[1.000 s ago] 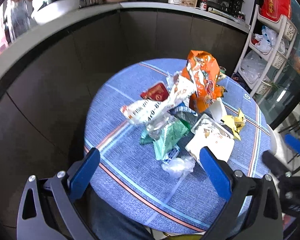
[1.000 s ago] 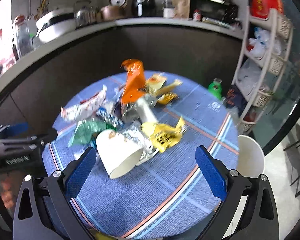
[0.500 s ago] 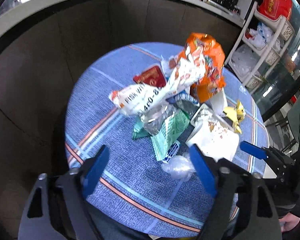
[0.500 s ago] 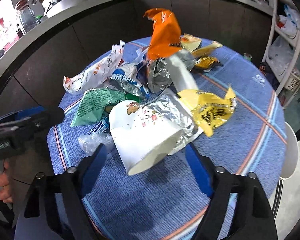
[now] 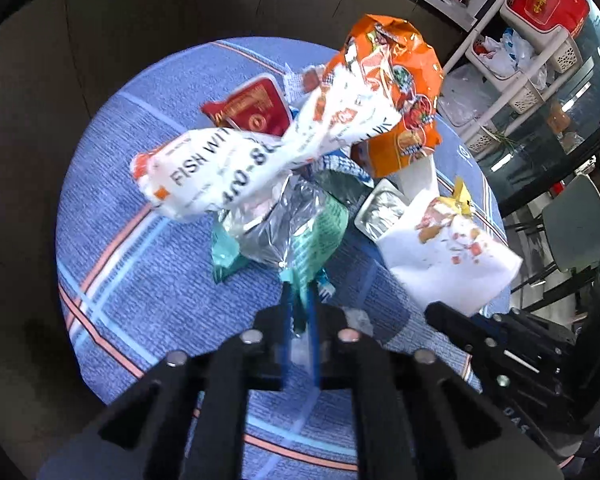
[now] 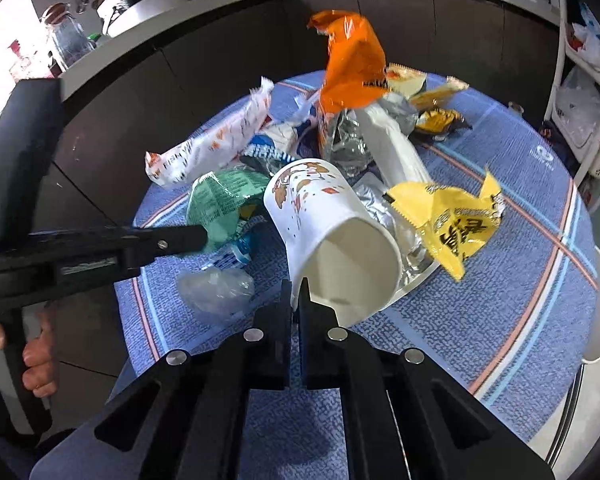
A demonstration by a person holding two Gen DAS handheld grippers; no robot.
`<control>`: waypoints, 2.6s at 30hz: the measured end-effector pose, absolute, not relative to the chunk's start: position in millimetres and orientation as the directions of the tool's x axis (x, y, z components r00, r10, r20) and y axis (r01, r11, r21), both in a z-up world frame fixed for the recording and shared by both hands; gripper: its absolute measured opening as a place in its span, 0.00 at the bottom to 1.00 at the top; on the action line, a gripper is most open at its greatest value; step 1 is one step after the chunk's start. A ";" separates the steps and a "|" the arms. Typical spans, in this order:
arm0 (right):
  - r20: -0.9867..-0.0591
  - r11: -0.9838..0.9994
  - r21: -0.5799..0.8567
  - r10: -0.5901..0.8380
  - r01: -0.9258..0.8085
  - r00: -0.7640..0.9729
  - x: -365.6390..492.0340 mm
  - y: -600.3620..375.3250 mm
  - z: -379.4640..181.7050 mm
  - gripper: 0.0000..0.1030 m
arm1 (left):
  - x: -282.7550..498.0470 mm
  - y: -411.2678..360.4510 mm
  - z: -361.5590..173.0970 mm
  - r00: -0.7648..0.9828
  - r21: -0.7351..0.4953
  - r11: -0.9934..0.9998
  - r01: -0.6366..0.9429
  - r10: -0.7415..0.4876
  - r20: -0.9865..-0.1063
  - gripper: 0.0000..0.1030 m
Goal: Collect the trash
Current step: 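Carry both items to the white bin and open both tools to drop them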
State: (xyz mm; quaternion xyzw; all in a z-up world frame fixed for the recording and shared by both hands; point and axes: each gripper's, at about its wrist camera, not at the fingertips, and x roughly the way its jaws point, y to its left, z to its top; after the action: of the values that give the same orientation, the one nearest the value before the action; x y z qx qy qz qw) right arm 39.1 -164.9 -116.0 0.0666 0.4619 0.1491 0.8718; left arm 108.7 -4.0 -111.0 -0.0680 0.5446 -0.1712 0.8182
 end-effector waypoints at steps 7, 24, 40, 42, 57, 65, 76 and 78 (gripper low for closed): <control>-0.725 0.947 0.266 0.318 -0.177 0.610 19.3 -191.5 -83.2 0.03 | 86.0 -18.8 -61.5 0.433 -0.269 0.920 0.284 -0.374 -0.820 0.05; -0.703 0.939 0.255 0.018 0.230 0.711 -24.0 -382.6 -88.2 0.03 | 67.7 -225.4 -8.4 0.315 -0.281 0.704 0.652 -0.589 -0.744 0.05; -0.781 0.821 0.373 0.025 0.433 0.624 -17.4 -537.1 -211.2 0.03 | 113.3 -457.7 -116.1 0.087 -0.256 0.564 0.785 -0.509 -0.857 0.05; -0.783 0.816 0.383 0.039 0.432 0.621 -11.7 -544.4 -218.2 0.03 | 117.4 -471.9 -132.4 0.069 -0.250 0.564 0.787 -0.483 -0.873 0.05; -0.801 0.822 0.391 0.082 0.414 0.593 7.0 -561.1 -254.4 0.16 | 126.9 -500.0 -173.0 0.128 -0.149 0.597 0.788 -0.396 -0.909 0.15; -0.759 0.836 0.412 0.094 0.363 0.644 2.0 -555.5 -246.6 0.54 | 129.2 -490.6 -152.8 0.212 -0.114 0.625 0.772 -0.422 -0.881 0.48; -0.723 0.847 0.407 0.070 0.342 0.688 -6.8 -543.0 -219.6 0.92 | 118.7 -456.4 -104.8 0.395 -0.036 0.700 0.714 -0.445 -0.804 0.97; -0.718 0.853 0.402 0.067 0.333 0.693 -8.9 -537.9 -210.4 0.92 | 115.1 -449.0 -96.8 0.403 -0.039 0.708 0.705 -0.445 -0.799 0.97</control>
State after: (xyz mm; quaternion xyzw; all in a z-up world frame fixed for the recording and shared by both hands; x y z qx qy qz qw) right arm -8.9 -537.9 -210.4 0.2604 0.3846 -0.0753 0.8824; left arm 115.1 -449.0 -96.8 0.1545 0.4200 -0.3494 0.8232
